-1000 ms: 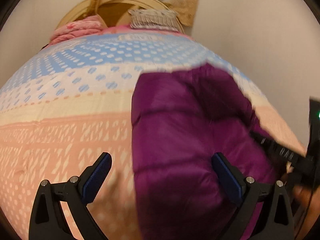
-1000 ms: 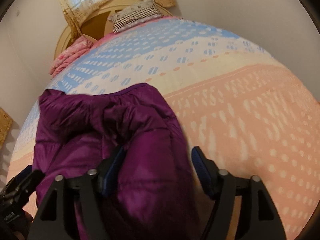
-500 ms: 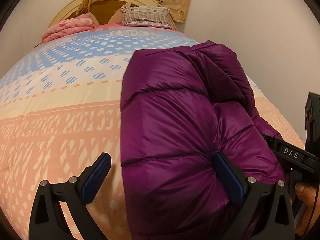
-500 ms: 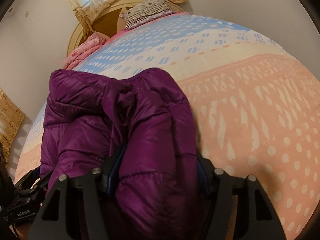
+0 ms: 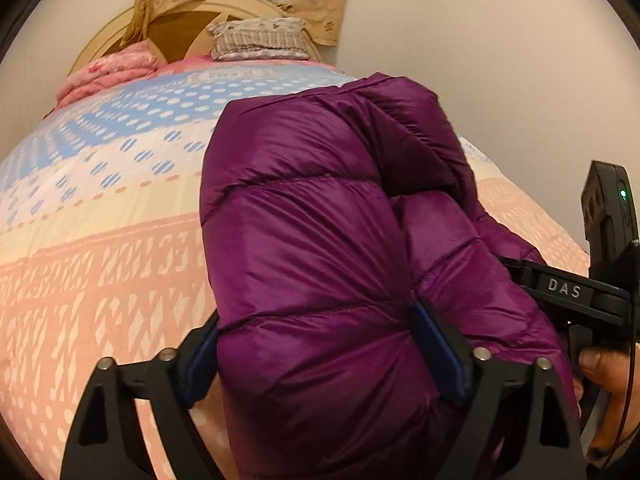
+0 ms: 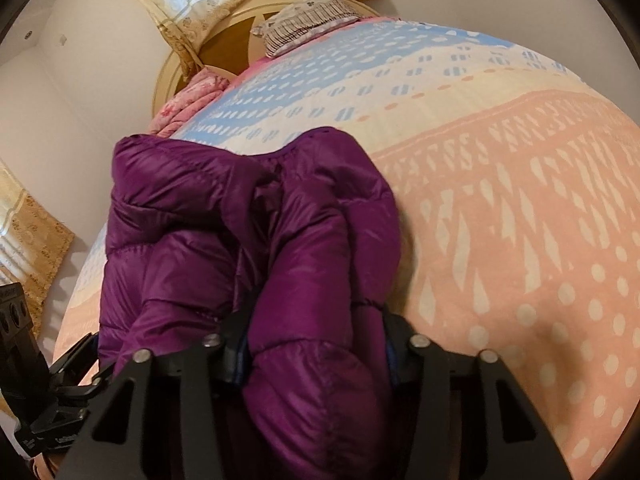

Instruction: Fold large clothes

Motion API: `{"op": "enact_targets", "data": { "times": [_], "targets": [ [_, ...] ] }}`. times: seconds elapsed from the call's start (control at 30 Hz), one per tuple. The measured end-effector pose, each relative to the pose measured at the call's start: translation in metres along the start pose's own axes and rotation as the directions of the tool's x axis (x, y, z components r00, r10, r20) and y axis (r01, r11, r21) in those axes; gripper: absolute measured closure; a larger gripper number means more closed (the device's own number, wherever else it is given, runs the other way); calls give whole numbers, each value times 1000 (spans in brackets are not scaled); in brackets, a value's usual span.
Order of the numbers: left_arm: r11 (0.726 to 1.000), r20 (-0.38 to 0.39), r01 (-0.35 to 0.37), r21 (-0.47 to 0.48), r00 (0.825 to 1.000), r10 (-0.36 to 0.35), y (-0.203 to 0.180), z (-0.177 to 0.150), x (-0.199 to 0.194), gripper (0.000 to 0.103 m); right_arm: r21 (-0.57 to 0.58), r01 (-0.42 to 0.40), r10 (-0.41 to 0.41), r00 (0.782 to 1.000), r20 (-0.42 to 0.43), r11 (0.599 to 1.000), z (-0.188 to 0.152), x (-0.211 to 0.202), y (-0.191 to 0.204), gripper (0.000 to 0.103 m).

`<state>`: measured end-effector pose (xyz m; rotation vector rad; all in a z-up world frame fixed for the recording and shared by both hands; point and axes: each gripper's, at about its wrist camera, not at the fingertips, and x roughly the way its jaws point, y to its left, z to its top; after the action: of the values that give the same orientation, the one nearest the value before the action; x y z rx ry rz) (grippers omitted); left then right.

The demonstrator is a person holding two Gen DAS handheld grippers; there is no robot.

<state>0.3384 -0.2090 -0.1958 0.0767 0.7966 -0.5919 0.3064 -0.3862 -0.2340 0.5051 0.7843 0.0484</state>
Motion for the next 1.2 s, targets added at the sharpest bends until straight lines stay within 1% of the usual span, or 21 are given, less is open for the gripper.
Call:
{"op": "enact_targets", "data": {
  "times": [0.03,0.1,0.13,0.2,0.23,0.3,0.37,0.4,0.57,0.7,0.77,0.97,1.2],
  "targets": [
    [1000,3,2,4,1000,-2,-1,0,-1,20,-4,-5,5,1000,3,1000,-1,0,1,58],
    [1000,12,5,13,1000,-5,-4,-1,-3,29,-14,-15,15,1000,6,1000,-3,-3,3,64],
    [1000,20,1,22,1000,-1,-7,-2,-5,31,-18,-18,18,1000,8,1000,-4,-4,4,66],
    [999,34,-13,45,999,11,-13,-3,-10,41,-30,-22,23,1000,18,999,-5,-7,6,69],
    [998,44,-22,55,999,19,-15,-3,-12,43,-30,-23,24,999,22,999,-6,-8,7,70],
    [998,60,-35,61,998,31,-17,-4,-19,56,-36,-34,36,998,45,999,-7,-14,9,74],
    [997,77,-39,65,996,34,-19,-3,-31,63,-35,-55,58,996,68,998,-9,-23,12,76],
    [997,85,-42,64,996,36,-19,-2,-38,65,-27,-77,79,993,85,997,-12,-30,15,76],
    [996,144,-57,74,988,46,-15,-3,-76,68,-43,-150,154,981,122,988,-21,-48,40,77],
    [995,175,-79,56,982,68,1,-9,-111,68,-69,-199,206,972,113,978,-24,-51,68,78],
    [994,181,-96,48,980,86,9,-13,-123,68,-92,-219,228,968,108,971,-25,-50,85,78],
    [987,203,-163,-7,966,161,44,-26,-158,68,-158,-277,290,955,68,948,-30,-38,143,78],
    [965,205,-246,-88,944,260,95,-42,-188,68,-232,-323,330,944,-7,918,-37,-7,205,78]
  ]
}}
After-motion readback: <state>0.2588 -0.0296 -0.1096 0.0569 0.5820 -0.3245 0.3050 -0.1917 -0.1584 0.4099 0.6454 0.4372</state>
